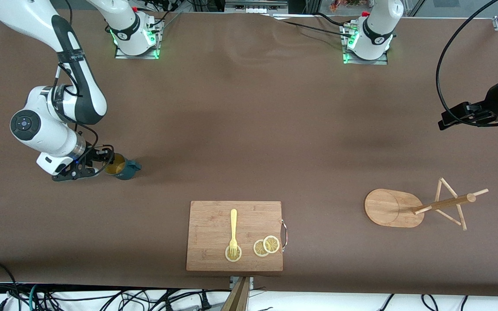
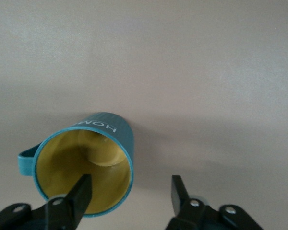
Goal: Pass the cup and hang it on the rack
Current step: 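Move the right gripper down over the teal mug lying on its side, then close the right gripper on the teal mug's rim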
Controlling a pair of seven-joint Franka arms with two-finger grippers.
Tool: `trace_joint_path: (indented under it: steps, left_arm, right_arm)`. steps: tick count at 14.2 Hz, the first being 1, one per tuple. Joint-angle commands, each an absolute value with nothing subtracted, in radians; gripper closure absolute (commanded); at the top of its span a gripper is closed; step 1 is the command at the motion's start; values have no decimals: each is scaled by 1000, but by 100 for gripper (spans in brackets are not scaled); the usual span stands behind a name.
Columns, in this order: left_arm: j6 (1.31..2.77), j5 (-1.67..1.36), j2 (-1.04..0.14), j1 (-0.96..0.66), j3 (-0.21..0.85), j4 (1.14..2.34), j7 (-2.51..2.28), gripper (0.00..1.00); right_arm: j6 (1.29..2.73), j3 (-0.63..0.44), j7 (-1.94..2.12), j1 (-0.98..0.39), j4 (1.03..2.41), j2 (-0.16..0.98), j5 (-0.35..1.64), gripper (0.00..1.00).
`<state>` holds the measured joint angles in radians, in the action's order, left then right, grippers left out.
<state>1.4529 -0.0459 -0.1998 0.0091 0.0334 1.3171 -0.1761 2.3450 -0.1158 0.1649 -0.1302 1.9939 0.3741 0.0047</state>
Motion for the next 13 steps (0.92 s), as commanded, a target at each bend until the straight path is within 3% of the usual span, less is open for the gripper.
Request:
trace_joint_path:
  steps: [1,5,13]
  left_arm:
    - [1448,-48,-184,-3,29,1322,-189,0]
    - [1448,-51,-184,-11,29,1322,-187,0]
    - [1447,-52,-179,-6,28,1324,-189,0]
  right_arm:
    - [2352,-110,167,-129,1968,399,26,32]
    - [2352,-109,163,-129,1950,425,26,40]
    - [2350,-107,164,-133,1950,428,67,76]
